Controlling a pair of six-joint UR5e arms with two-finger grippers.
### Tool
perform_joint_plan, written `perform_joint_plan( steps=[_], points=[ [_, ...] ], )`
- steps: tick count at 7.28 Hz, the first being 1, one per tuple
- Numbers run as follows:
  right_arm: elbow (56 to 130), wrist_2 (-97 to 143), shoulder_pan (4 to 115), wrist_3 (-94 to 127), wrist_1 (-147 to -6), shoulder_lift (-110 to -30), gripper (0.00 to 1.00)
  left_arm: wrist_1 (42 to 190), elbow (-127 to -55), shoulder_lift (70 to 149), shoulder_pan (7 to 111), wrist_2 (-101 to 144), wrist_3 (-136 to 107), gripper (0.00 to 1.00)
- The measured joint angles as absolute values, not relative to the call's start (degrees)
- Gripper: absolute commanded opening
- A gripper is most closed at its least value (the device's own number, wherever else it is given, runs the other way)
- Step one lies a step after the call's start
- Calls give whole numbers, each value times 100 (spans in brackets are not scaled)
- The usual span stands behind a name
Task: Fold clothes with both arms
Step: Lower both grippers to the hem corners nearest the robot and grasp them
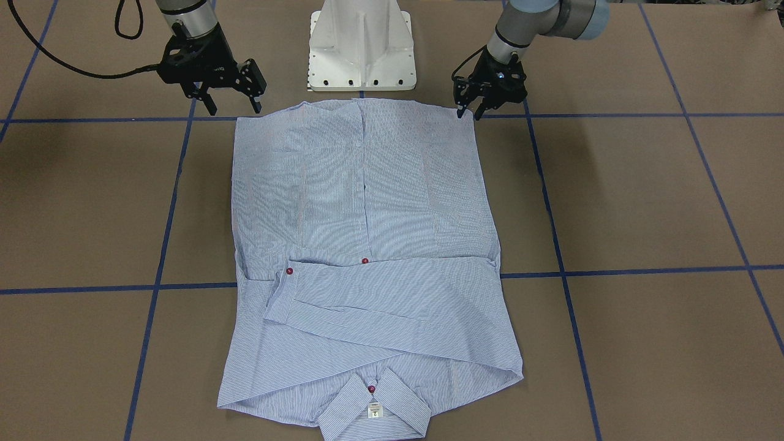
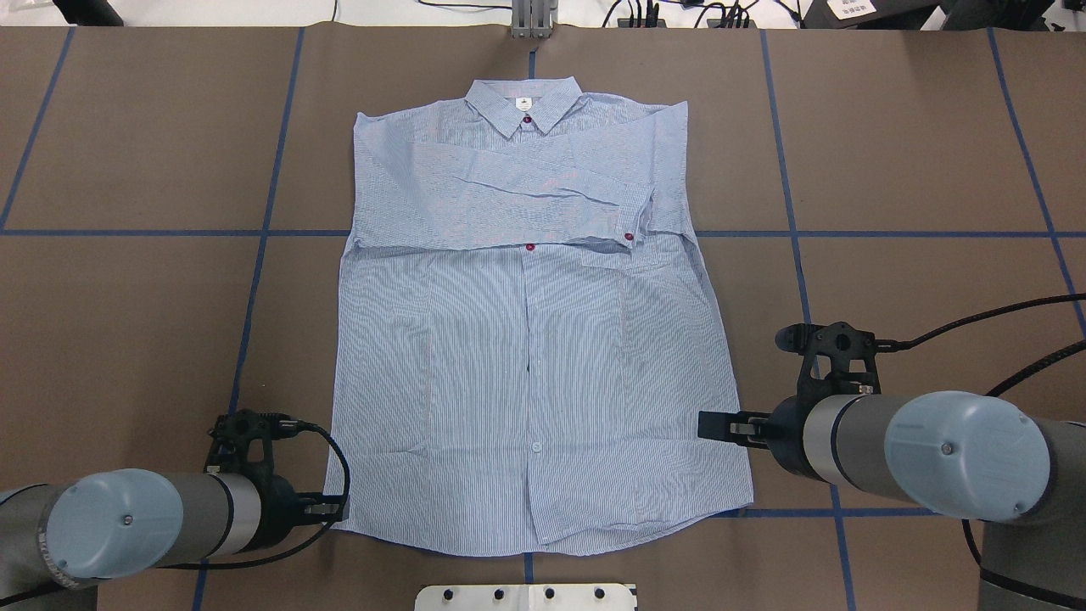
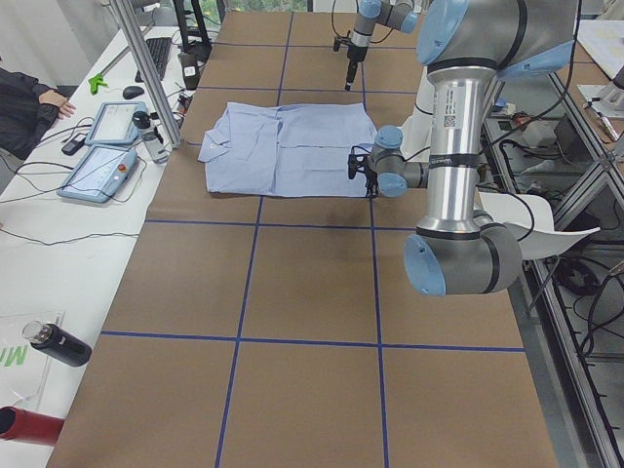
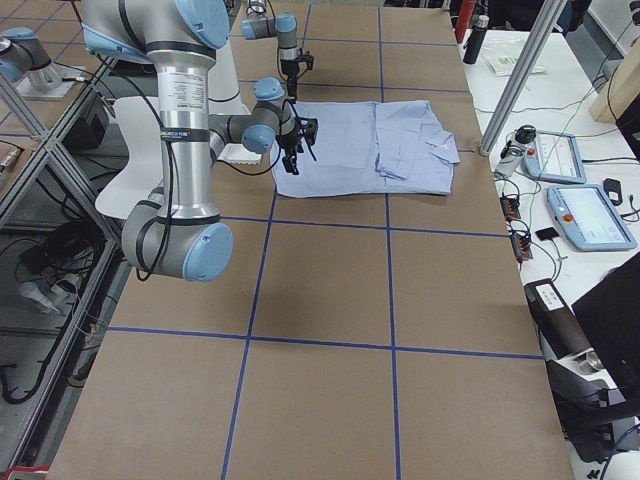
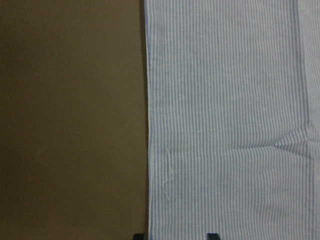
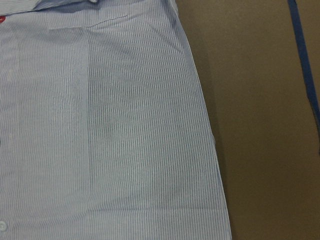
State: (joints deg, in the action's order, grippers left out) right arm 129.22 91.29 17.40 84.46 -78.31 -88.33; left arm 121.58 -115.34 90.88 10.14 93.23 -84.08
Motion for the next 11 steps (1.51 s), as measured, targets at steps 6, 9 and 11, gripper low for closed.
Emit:
perform_joint_plan(
  steps=[6,9,11],
  points=[
    [12937,9146,1725,8446,-7829,-8896,99,12155,-11525,9086,993,9306,-8657,0],
    [12913,9109,1601,8631,-7226,-9336,98,12153,-11583,9080,1001,9299,-8716,0],
    [12755,9049,1503,8784,-6359,-9906,86,12155,-11645,9079,1002,9295,-8723,0]
  ],
)
